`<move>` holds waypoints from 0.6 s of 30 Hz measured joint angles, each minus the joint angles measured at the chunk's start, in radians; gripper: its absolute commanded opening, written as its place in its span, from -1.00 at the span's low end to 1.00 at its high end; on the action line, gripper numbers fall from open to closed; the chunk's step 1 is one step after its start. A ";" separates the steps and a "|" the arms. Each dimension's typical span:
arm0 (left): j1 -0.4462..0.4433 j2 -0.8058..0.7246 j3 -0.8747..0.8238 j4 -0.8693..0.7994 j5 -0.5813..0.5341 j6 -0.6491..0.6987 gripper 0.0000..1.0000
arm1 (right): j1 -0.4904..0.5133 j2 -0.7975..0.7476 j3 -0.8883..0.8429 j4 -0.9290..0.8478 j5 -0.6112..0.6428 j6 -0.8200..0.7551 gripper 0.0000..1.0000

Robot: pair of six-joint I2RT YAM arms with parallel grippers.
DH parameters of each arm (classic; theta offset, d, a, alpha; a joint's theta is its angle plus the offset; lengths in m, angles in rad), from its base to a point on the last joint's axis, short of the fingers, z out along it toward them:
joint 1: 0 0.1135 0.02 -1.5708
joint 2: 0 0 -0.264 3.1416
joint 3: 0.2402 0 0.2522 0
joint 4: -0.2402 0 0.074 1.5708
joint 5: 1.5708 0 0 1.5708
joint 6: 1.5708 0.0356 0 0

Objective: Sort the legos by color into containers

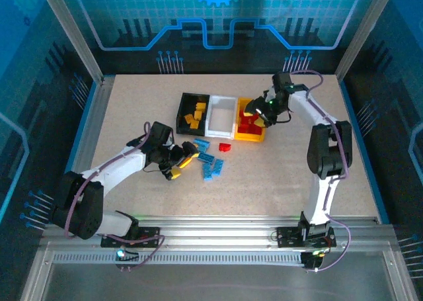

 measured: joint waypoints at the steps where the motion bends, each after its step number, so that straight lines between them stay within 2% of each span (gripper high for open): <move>1: 0.000 0.000 0.000 0.003 0.003 -0.002 0.98 | 0.026 -0.036 -0.031 -0.011 0.014 -0.018 0.23; 9: 0.000 0.000 0.000 0.004 0.007 -0.002 0.98 | 0.254 -0.222 -0.292 -0.026 0.098 -0.084 0.25; 13: 0.000 -0.017 0.000 0.001 0.006 -0.002 0.98 | 0.390 -0.206 -0.324 -0.031 0.130 -0.098 0.26; 18: 0.000 -0.068 -0.001 0.000 0.006 -0.002 0.98 | 0.462 -0.149 -0.298 -0.035 0.156 -0.102 0.25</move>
